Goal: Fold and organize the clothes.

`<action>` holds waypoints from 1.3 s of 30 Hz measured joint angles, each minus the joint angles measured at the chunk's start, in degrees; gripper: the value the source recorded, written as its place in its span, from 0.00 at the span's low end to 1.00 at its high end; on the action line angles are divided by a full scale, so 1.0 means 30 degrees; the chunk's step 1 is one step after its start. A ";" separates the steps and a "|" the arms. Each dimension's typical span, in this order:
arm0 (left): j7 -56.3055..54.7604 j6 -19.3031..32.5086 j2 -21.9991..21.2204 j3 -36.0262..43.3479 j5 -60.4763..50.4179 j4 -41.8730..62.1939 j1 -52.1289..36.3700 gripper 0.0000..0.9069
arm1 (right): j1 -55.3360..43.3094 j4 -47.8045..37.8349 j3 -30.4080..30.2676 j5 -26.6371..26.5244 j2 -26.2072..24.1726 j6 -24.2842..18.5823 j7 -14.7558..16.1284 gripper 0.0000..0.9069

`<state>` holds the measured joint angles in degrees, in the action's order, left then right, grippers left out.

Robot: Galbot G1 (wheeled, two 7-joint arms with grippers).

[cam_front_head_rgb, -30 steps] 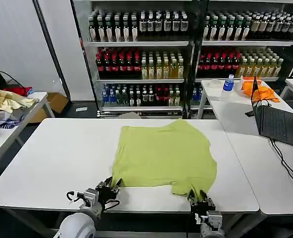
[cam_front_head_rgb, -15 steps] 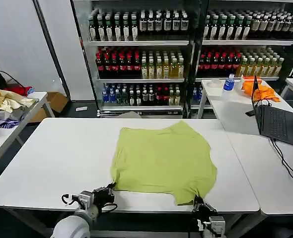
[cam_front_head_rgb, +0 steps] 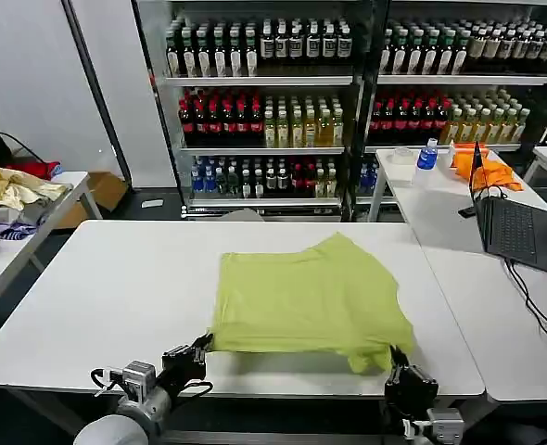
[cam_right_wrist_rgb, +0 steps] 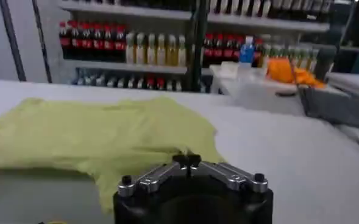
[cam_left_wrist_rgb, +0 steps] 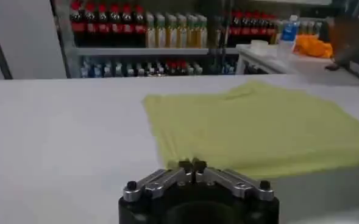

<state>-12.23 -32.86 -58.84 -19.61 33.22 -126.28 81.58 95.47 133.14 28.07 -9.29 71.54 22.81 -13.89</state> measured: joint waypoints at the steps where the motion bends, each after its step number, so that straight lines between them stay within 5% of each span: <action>1: 0.0036 0.0006 0.0029 -0.0001 0.0016 -0.0042 -0.0013 0.02 | -0.0098 -0.0119 0.0003 0.0085 -0.0138 -0.0046 0.0073 0.00; 19: 0.0243 0.0071 -0.0034 0.1243 -0.0075 0.2433 -0.2390 0.02 | -0.4650 -0.3859 -0.1305 0.0730 -0.2984 -0.0849 0.0595 0.00; 39: 0.0224 0.0527 -0.0908 0.3048 -0.0899 0.6140 -0.5502 0.02 | -0.8389 -0.8734 -0.3834 0.2196 -0.2652 -0.1501 0.0649 0.00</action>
<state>-11.56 -31.28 -61.57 -10.46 30.52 -107.86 65.07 70.30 106.93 16.57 -2.70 63.58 18.31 -11.95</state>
